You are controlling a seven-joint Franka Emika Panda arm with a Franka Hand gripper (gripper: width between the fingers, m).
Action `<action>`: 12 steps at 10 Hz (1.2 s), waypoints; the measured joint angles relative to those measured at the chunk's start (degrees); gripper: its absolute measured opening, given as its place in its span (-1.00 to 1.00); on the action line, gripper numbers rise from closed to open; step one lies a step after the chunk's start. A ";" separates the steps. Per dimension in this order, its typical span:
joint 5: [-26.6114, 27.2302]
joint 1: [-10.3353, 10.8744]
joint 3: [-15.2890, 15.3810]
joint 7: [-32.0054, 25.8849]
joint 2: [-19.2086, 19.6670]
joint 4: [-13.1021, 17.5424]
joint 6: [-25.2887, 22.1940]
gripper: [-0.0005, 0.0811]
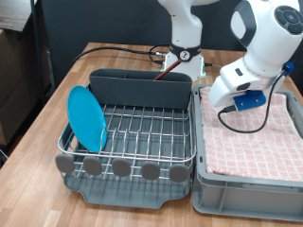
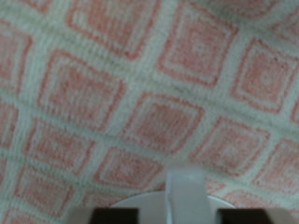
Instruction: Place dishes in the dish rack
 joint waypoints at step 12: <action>-0.63 0.00 -0.49 2.69 -6.95 2.13 -3.94 -0.81</action>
